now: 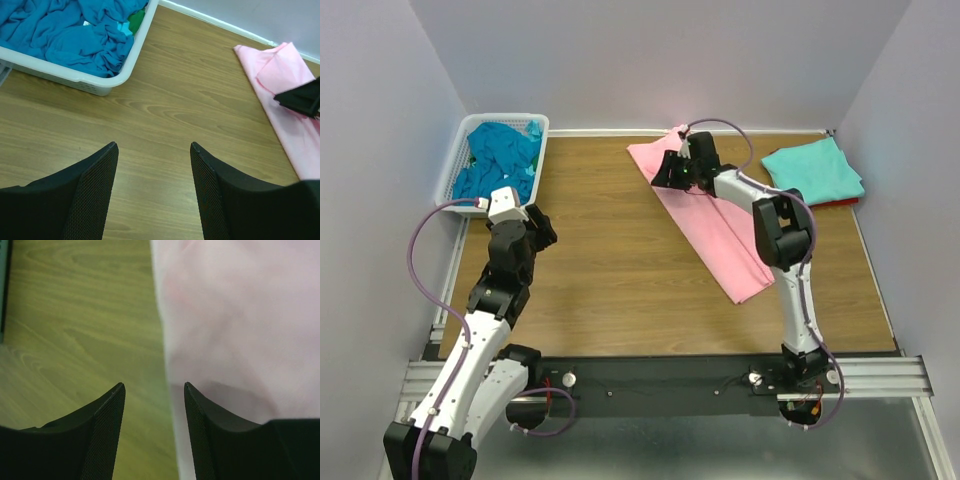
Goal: Fold and stack the t-shirts
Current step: Fold the tshirt
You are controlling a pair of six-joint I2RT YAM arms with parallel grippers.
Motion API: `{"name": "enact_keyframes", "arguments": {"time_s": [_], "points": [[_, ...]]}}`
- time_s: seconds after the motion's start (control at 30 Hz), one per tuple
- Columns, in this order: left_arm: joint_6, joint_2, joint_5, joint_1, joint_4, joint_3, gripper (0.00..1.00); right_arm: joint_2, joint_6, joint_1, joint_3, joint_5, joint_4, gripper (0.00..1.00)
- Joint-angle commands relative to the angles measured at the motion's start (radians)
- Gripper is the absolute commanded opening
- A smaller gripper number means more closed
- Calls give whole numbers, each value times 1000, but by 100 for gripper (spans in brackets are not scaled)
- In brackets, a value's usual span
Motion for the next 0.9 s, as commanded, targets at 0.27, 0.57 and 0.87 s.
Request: {"name": "enact_keyframes", "arguments": {"time_s": [0.27,0.57,0.87], "points": [[31,-21,34,12,43,-4,67,-637,-94,46,-656,271,-224,57],[42,-32,68,13,52,-4,68,-735,-95,37,-839,242,-344,57],[48,-45,85,13,54,-4,67,-635,-83,60,-848,-11,-364,57]]}}
